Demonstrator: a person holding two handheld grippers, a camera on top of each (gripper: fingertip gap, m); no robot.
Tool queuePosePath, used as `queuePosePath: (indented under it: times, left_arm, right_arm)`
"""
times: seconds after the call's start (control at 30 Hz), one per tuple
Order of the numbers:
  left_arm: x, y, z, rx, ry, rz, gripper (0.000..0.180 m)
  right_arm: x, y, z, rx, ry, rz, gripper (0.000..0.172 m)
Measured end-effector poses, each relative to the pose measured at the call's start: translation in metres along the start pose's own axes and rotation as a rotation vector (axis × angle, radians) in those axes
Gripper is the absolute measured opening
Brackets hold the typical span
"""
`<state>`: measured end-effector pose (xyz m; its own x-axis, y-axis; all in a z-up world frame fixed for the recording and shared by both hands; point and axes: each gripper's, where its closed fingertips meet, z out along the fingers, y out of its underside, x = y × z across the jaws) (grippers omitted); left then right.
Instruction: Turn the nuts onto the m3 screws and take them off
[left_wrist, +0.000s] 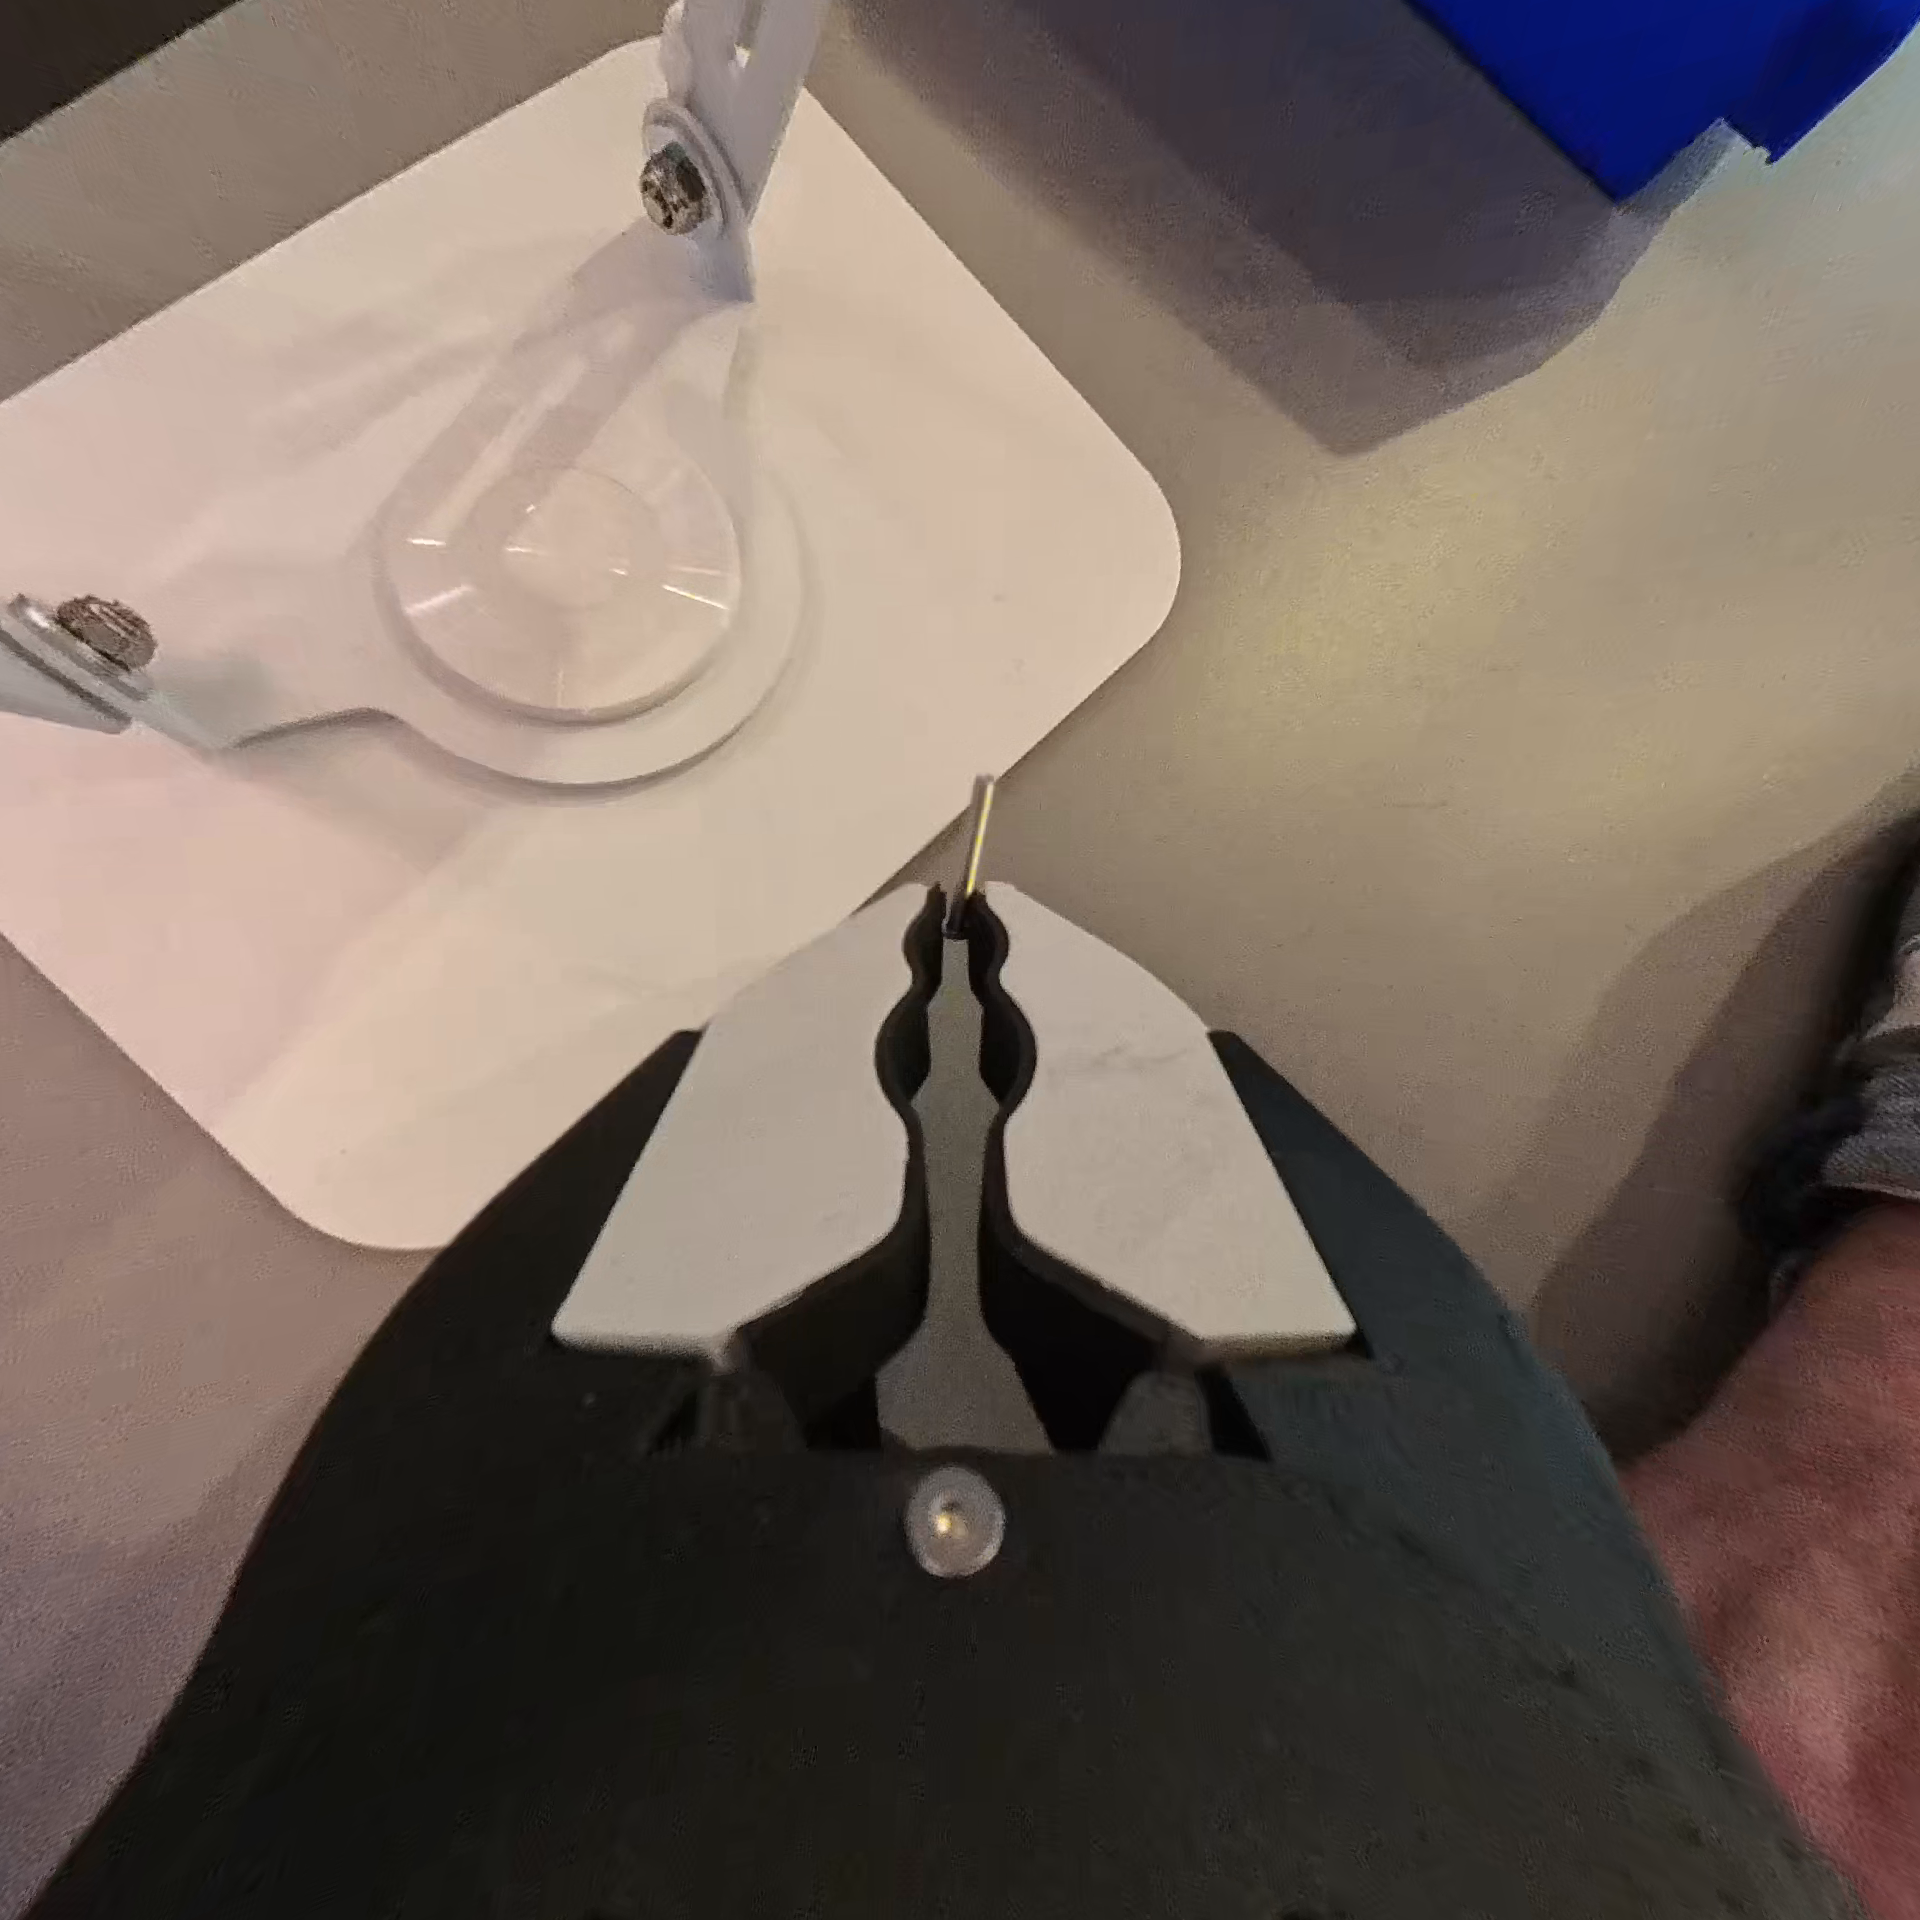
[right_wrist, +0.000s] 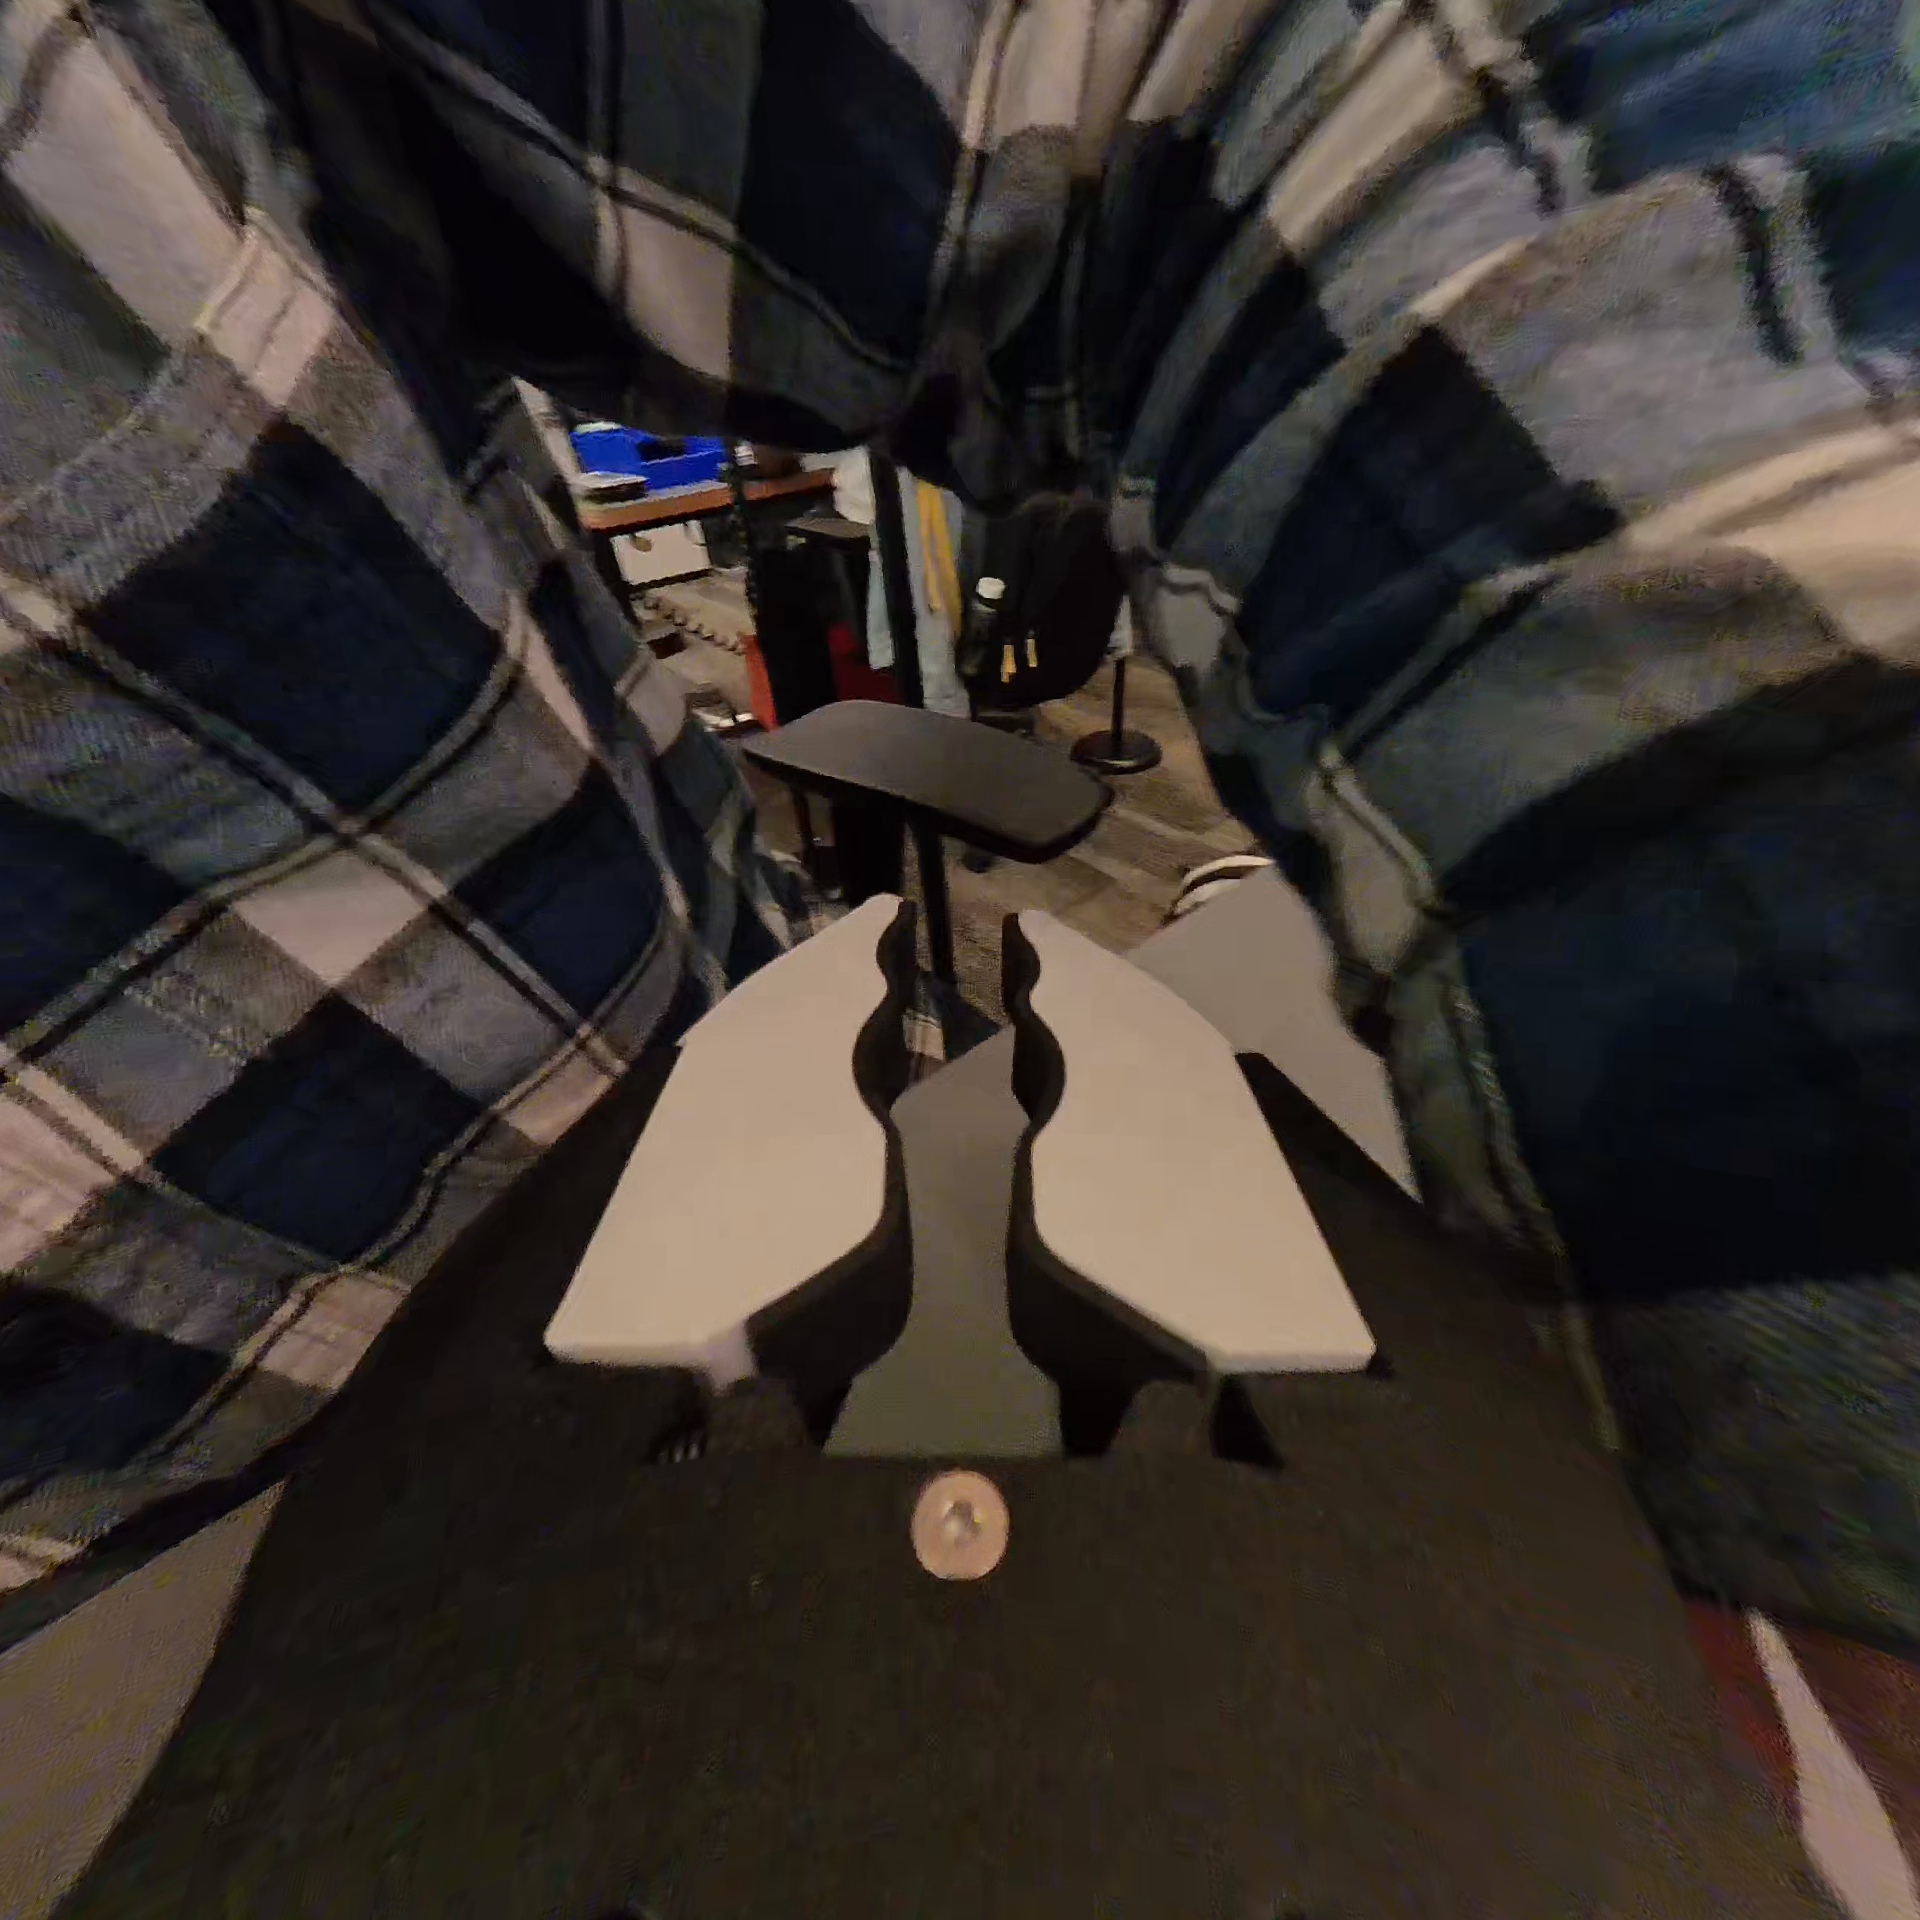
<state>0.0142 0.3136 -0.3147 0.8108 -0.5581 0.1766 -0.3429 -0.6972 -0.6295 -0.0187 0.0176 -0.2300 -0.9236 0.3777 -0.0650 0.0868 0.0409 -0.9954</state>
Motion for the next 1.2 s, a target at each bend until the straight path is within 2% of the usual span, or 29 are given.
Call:
queuePosePath:
  times: [0.07,0.17,0.23,0.3,0.33,0.4,0.5,0.57,0.6,0.73,0.83,0.9,0.97,1.03,1.2]
  left_arm:
    - [0.002,0.003,0.001,-0.021,-0.015,0.050,0.004]
    - [0.016,0.003,0.011,-0.024,0.028,0.026,0.004]
    - [0.017,0.010,0.013,-0.071,-0.002,0.094,0.004]
    - [0.015,0.000,0.002,-0.007,0.001,0.061,0.004]
    - [0.014,-0.001,-0.001,0.000,0.012,0.031,0.004]
    - [0.013,0.003,-0.003,-0.010,0.027,0.006,0.004]
    - [0.018,0.017,0.000,-0.047,0.038,0.031,0.004]
    - [0.018,0.026,-0.002,-0.059,0.023,0.033,0.004]
    - [0.019,0.026,-0.007,-0.042,0.028,0.034,0.004]
    - [0.005,0.033,-0.041,0.022,-0.027,0.016,0.004]
    - [-0.006,0.042,-0.063,0.072,-0.051,-0.018,0.004]
    - [-0.014,0.053,-0.069,0.085,-0.082,-0.006,0.004]
    - [-0.023,0.064,-0.072,0.098,-0.111,-0.021,0.004]
    - [-0.029,0.071,-0.072,0.135,-0.112,-0.062,0.004]
    - [-0.032,0.081,-0.068,0.160,-0.066,-0.059,0.004]
  right_arm:
    - [-0.009,0.008,0.016,-0.060,-0.053,-0.042,0.007]
    - [-0.001,0.036,0.025,-0.225,-0.093,0.056,0.008]
    - [0.015,0.052,0.020,-0.347,0.002,0.024,0.008]
    - [0.025,0.078,0.018,-0.527,0.109,-0.104,0.005]
    - [0.020,0.075,0.023,-0.518,0.101,-0.171,0.005]
    - [0.000,0.051,0.039,-0.356,-0.013,-0.175,0.007]
    - [0.016,0.063,0.034,-0.451,0.014,-0.112,0.017]
    - [0.008,0.052,0.036,-0.396,0.016,-0.156,0.009]
    - [0.003,0.053,0.039,-0.397,0.016,-0.164,0.006]
    - [-0.004,0.066,0.029,-0.491,0.084,-0.227,0.009]
    - [0.001,0.067,0.003,-0.487,0.157,-0.183,0.012]
    - [0.010,0.062,-0.024,-0.462,0.261,-0.139,0.016]
    - [0.025,0.060,-0.060,-0.434,0.384,-0.065,0.018]
    - [0.041,0.064,-0.098,-0.427,0.495,0.016,0.010]
    - [0.076,0.083,-0.180,-0.491,0.739,0.123,0.020]
